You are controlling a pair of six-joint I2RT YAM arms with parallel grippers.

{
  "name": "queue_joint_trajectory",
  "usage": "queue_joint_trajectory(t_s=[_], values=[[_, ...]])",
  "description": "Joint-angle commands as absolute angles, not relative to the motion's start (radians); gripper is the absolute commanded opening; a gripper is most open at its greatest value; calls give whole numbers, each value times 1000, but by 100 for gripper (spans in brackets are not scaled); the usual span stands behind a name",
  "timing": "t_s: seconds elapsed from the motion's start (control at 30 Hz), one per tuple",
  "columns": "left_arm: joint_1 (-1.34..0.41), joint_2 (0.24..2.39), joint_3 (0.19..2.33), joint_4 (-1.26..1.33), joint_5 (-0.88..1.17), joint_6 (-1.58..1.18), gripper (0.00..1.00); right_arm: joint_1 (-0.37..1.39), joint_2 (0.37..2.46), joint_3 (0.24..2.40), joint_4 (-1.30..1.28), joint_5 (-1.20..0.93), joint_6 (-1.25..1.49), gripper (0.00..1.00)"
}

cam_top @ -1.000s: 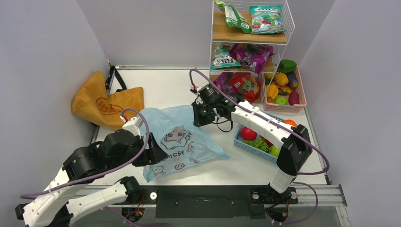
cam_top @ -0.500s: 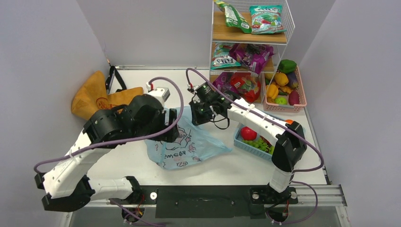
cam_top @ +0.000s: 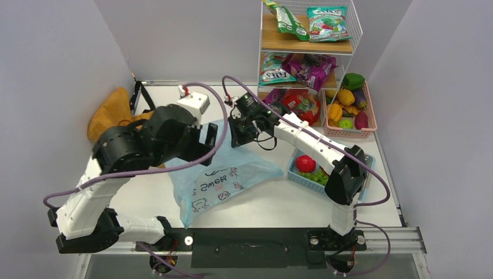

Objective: Place the food into the grocery bag and tie it
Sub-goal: Adjust the grocery bag at the center of the board.

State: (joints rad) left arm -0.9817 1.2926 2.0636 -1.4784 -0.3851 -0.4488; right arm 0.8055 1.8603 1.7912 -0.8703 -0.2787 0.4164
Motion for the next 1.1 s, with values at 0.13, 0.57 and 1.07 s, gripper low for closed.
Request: queue_joint_trajectory(t_s=[0.13, 0.57, 1.07], values=[[-1064, 1156, 1556, -1231, -431, -373, 82, 796, 1895, 1880, -900, -302, 398, 0], [-1273, 1171, 1418, -1113, -678, -314, 81, 799, 1917, 1904, -926, -315, 386, 0], [-1276, 1202, 1255, -1091, -792, -232, 80, 798, 1934, 1940, -966, -322, 374, 0]])
